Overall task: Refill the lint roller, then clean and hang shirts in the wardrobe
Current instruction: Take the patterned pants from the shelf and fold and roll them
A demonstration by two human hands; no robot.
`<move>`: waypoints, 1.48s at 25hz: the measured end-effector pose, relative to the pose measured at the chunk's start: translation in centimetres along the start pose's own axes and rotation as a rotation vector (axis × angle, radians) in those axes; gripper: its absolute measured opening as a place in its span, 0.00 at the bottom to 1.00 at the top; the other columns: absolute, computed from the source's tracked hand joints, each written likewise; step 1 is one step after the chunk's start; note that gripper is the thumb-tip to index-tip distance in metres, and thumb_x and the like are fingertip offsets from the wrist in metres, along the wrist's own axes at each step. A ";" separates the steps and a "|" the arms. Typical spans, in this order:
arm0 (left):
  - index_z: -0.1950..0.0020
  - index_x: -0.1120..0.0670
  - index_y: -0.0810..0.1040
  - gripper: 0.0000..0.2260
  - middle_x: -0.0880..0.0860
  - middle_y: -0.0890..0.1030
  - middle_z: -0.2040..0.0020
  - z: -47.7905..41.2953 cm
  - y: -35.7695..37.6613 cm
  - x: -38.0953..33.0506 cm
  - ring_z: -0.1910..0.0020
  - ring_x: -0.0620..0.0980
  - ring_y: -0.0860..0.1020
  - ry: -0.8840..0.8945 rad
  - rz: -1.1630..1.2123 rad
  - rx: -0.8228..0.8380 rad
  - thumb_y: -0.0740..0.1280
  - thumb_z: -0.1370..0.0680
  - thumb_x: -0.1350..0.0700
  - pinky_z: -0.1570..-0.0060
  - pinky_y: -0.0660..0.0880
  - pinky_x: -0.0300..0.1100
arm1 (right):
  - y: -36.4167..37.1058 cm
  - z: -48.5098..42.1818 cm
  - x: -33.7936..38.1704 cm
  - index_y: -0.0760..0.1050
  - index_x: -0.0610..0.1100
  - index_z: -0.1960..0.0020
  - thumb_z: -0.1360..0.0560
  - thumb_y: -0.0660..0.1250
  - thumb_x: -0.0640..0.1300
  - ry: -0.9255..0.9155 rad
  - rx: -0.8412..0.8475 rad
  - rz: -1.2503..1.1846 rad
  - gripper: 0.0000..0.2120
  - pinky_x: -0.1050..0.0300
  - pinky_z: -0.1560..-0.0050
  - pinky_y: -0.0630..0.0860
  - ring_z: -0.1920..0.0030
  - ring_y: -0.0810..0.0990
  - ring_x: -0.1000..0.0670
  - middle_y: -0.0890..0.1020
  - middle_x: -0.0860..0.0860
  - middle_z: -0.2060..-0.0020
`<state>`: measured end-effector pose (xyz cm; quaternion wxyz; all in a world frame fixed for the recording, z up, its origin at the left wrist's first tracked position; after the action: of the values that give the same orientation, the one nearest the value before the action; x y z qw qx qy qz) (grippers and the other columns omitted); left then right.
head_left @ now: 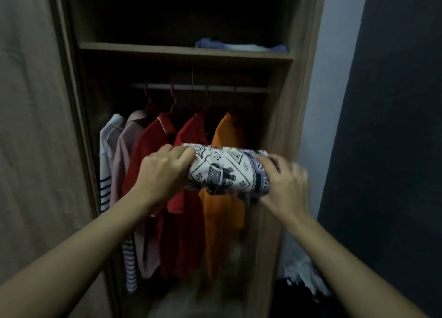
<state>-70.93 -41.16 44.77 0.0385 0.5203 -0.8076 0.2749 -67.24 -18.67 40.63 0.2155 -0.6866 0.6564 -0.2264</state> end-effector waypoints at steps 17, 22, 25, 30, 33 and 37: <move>0.46 0.55 0.77 0.10 0.52 0.82 0.58 -30.6 4.2 16.5 0.66 0.53 0.78 0.074 -0.448 -0.665 0.69 0.26 0.54 0.76 0.71 0.42 | -8.1 -37.6 -1.9 0.75 0.48 0.43 0.41 0.74 0.47 -0.283 -0.690 0.483 0.26 0.54 0.57 0.72 0.56 0.79 0.44 0.81 0.50 0.53; 0.55 0.55 0.75 0.04 0.54 0.78 0.64 -36.7 7.9 18.1 0.69 0.54 0.76 0.008 -0.439 -0.574 0.66 0.25 0.55 0.79 0.67 0.40 | -5.8 -44.6 -3.2 0.75 0.48 0.45 0.37 0.71 0.44 -0.179 -0.722 0.571 0.20 0.52 0.56 0.73 0.56 0.79 0.44 0.80 0.49 0.54; 0.52 0.56 0.75 0.08 0.56 0.80 0.59 -37.8 10.5 16.4 0.65 0.57 0.78 0.113 -0.353 -0.344 0.59 0.23 0.55 0.77 0.68 0.41 | -3.4 -45.5 -4.9 0.71 0.48 0.39 0.33 0.71 0.46 -0.074 -0.501 0.638 0.24 0.45 0.46 0.70 0.47 0.77 0.44 0.79 0.48 0.46; 0.32 0.48 0.64 0.21 0.51 0.76 0.40 -37.5 11.6 16.8 0.45 0.53 0.77 0.125 -0.081 0.266 0.65 0.24 0.50 0.56 0.74 0.45 | -1.0 -43.2 -7.6 0.63 0.50 0.33 0.32 0.68 0.54 -0.154 0.034 0.468 0.31 0.43 0.39 0.63 0.35 0.68 0.48 0.71 0.50 0.36; 0.27 0.44 0.57 0.27 0.49 0.72 0.34 -37.4 11.4 16.8 0.40 0.53 0.75 0.178 -0.257 0.206 0.63 0.23 0.49 0.52 0.75 0.47 | -2.2 -43.6 -7.2 0.63 0.49 0.34 0.34 0.68 0.51 -0.137 0.111 0.535 0.30 0.43 0.40 0.63 0.36 0.69 0.48 0.72 0.52 0.37; 0.25 0.42 0.55 0.30 0.48 0.66 0.28 -37.5 12.8 16.6 0.34 0.51 0.70 0.231 -0.265 0.328 0.62 0.25 0.53 0.46 0.74 0.47 | -2.4 -43.6 -6.9 0.63 0.48 0.34 0.33 0.67 0.48 -0.040 0.254 0.599 0.29 0.42 0.37 0.60 0.35 0.69 0.47 0.72 0.51 0.37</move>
<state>-97.86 -32.64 77.11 0.0815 0.5860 -0.6671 0.4527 -91.44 -11.62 76.92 0.3694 -0.4347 0.7914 -0.2195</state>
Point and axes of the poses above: each hand's wrist, its own z-axis away from the middle knuckle, its own y-axis out of the palm, x = y × z, the point moved 5 cm from there along -z, towards the middle knuckle
